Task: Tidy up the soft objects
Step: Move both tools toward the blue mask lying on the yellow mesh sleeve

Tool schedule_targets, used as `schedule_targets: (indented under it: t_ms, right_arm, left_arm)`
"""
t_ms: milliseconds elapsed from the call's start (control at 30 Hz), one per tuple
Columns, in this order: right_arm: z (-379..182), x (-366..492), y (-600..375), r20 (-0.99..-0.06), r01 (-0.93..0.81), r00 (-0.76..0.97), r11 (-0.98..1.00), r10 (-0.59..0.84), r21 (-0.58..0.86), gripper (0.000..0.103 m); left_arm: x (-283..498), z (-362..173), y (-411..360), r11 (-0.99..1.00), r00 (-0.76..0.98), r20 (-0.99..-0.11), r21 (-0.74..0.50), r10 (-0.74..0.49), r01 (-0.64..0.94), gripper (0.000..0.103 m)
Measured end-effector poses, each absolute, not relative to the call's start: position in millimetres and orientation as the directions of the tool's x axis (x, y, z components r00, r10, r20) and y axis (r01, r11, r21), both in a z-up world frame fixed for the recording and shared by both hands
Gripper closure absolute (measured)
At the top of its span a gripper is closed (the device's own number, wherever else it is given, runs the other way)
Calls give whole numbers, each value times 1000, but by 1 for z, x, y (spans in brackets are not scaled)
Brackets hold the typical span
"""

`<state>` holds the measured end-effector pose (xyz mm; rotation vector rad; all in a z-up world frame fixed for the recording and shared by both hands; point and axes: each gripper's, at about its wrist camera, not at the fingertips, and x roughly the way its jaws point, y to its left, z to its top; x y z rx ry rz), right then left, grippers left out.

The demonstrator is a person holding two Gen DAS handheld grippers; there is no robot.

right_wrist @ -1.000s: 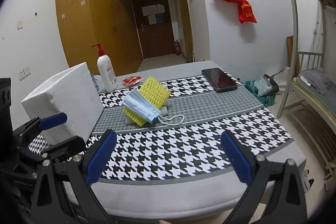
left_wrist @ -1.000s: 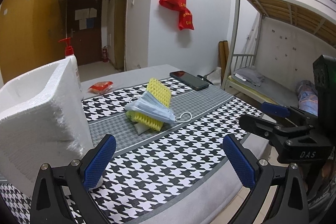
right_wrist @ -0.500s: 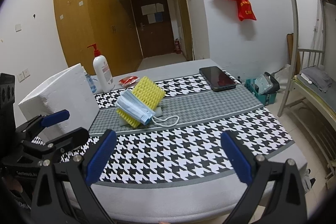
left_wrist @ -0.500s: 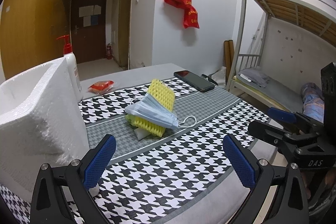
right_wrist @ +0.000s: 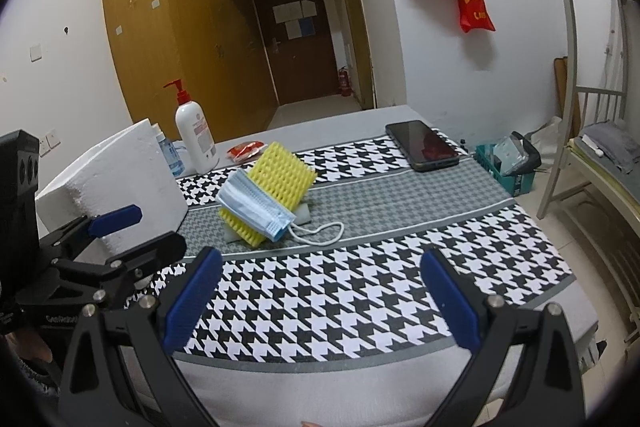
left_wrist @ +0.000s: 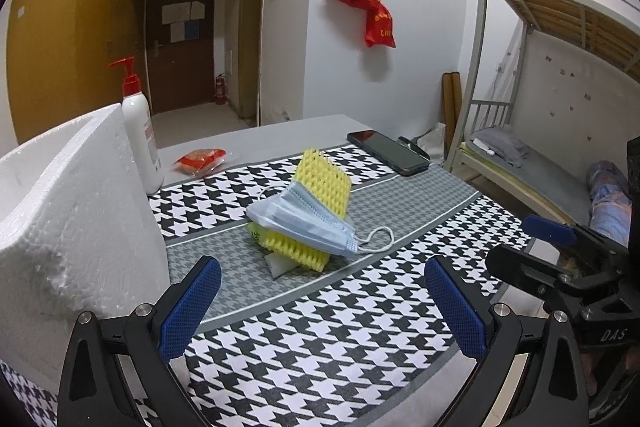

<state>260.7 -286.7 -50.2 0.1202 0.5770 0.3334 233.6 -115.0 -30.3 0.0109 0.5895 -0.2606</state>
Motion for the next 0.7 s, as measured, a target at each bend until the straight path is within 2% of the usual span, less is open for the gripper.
schedule_targets:
  t_ms: [433, 700]
  right_arm:
    - [-52, 275, -289, -522, -273, 779, 938, 347, 215, 2]
    - [-54, 280, -285, -532, -287, 769, 935, 355, 210, 2]
  left_arm:
    - [251, -33, -121, 965, 791, -560, -64, -245, 254, 1]
    - [253, -35, -103, 980, 809, -557, -50, -188, 194, 1]
